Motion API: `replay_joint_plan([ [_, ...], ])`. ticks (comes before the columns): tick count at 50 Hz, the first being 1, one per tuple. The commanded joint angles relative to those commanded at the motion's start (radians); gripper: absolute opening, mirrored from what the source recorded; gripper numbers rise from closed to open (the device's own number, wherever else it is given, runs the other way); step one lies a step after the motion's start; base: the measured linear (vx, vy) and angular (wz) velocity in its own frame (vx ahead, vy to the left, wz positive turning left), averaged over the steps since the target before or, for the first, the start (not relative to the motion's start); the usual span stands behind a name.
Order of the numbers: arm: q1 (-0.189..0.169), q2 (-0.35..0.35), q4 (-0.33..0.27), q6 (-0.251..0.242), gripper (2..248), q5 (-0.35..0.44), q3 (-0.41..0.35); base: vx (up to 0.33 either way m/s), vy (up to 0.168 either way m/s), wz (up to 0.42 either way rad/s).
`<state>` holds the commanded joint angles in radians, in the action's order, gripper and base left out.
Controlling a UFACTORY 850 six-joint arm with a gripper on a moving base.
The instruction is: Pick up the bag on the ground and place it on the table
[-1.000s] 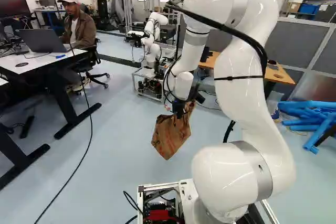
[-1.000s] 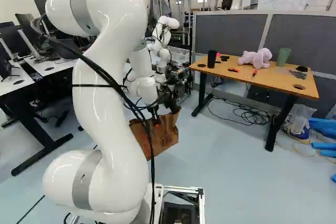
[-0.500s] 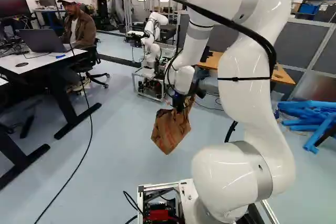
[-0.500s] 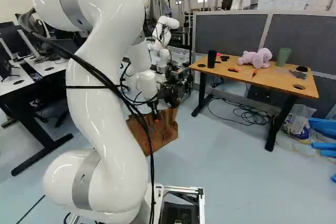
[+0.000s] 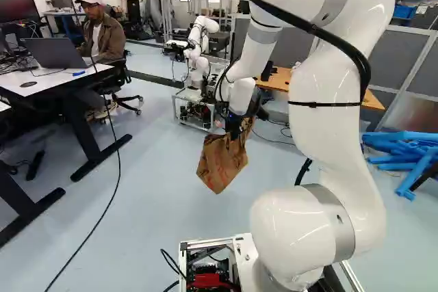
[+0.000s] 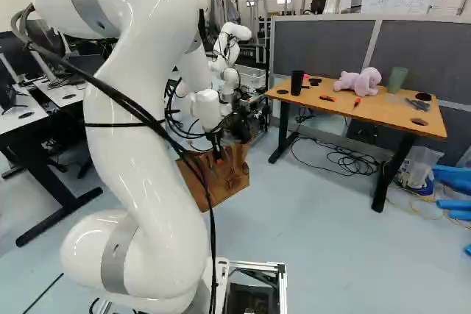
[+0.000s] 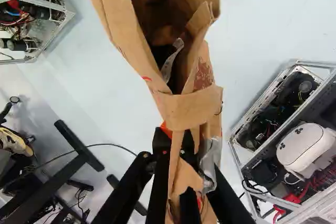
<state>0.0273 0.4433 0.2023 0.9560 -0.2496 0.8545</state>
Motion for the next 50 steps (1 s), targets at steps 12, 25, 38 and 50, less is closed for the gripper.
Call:
replay_joint_plan([
  [12, -0.005, -0.020, 0.000, 0.000, 21, -0.043, 0.022, 0.000, 0.000, 0.000],
  [25, -0.008, -0.035, 0.000, 0.000, 21, -0.089, 0.056, 0.000, 0.000, 0.000],
  [38, -0.009, -0.043, -0.004, 0.000, 21, -0.134, 0.098, 0.000, 0.000, 0.000],
  [50, -0.012, -0.047, -0.026, 0.000, 21, -0.164, 0.139, 0.000, 0.000, 0.000],
])
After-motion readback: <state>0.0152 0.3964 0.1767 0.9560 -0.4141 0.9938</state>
